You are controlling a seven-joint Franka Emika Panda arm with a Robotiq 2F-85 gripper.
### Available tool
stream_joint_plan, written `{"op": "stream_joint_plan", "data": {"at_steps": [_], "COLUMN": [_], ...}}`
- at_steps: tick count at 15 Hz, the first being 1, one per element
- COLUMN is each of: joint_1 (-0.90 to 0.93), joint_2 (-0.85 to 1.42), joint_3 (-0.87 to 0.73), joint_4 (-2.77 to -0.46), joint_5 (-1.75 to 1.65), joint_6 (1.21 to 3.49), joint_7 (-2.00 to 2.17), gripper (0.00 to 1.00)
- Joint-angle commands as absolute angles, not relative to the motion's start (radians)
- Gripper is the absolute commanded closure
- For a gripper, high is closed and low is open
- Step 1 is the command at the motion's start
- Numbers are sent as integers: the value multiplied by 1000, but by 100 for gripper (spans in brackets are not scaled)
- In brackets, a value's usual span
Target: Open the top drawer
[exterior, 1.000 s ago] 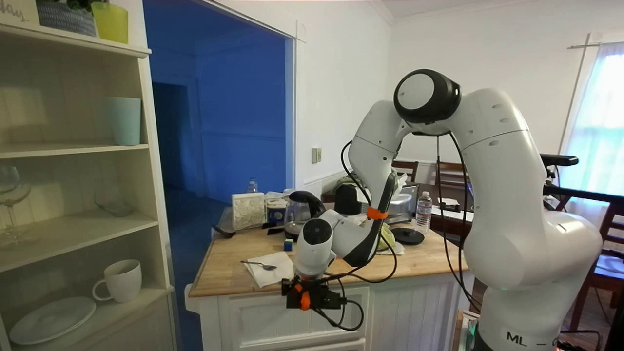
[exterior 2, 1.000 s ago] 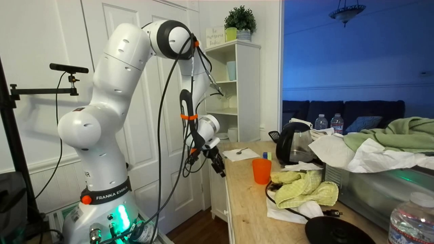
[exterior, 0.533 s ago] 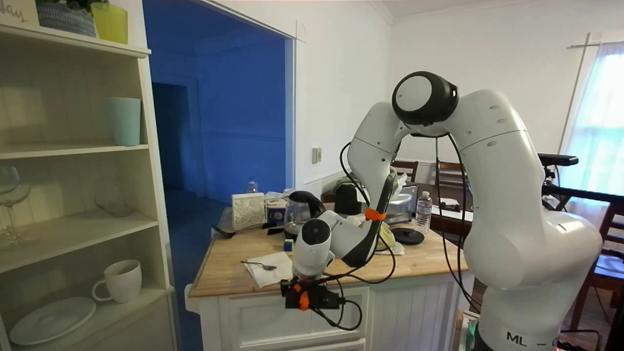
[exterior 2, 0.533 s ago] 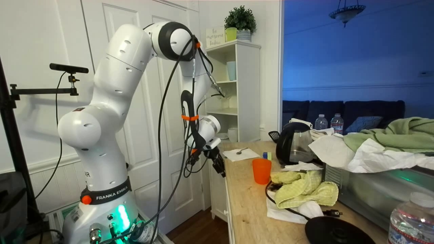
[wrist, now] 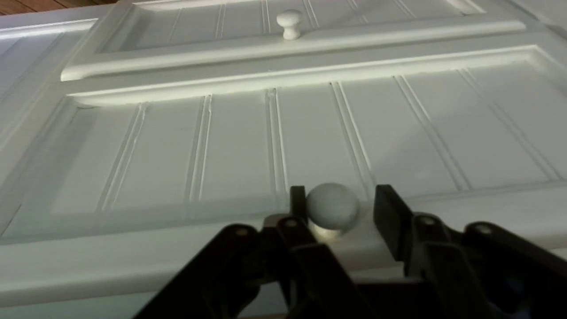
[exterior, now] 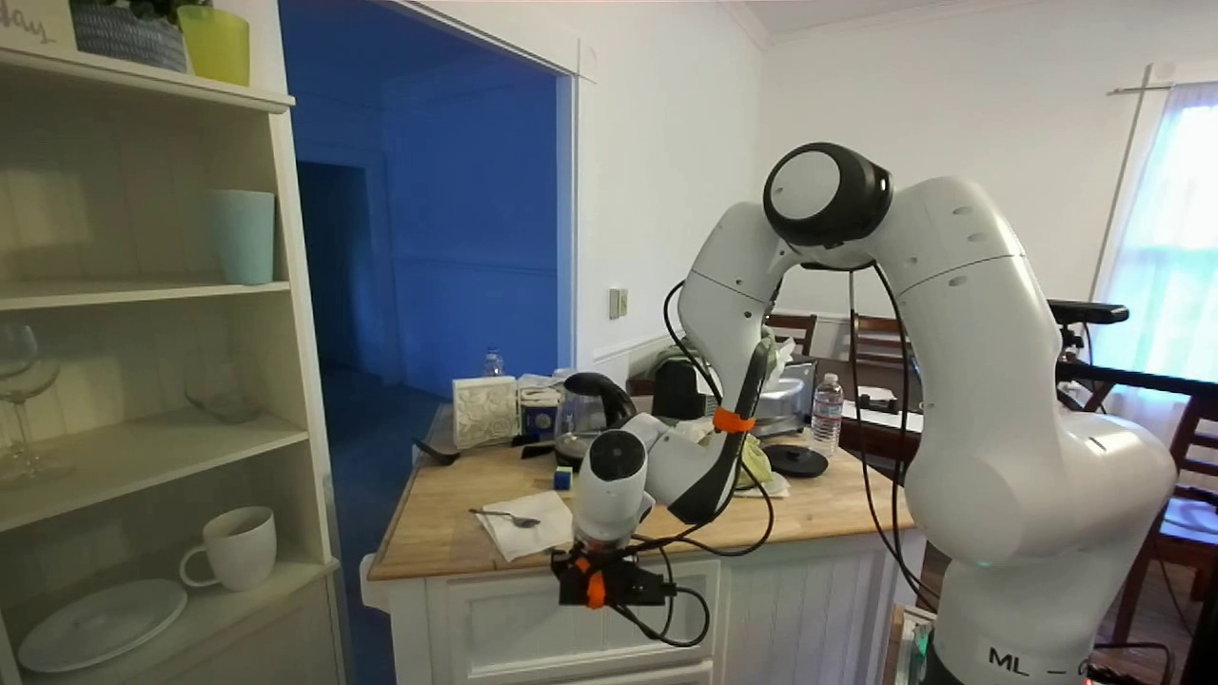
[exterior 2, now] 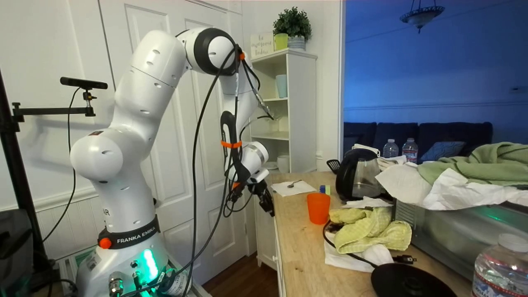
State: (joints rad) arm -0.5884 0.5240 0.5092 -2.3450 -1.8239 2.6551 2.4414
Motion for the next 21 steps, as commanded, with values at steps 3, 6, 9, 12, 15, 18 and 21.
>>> {"op": "stream_joint_plan", "data": {"at_steps": [3, 6, 9, 12, 15, 18, 21], "joint_1": [-588, -587, -585, -432, -383, -478, -459], "joint_2": [513, 502, 488, 445, 444, 464, 463], "joint_3": [511, 514, 517, 372, 337, 443, 431], "joint_4": [-2352, -2369, -2403, -2426, -2446, -2482, -2504], "joint_5": [-1823, -1822, -1823, -1785, -1787, -1814, -1793], "joint_6": [2637, 2632, 2618, 2667, 2652, 2592, 2610], "joint_7": [2464, 2480, 2498, 2525, 2543, 2538, 2539], "gripper": [93, 92, 92, 92, 92, 92, 92]}}
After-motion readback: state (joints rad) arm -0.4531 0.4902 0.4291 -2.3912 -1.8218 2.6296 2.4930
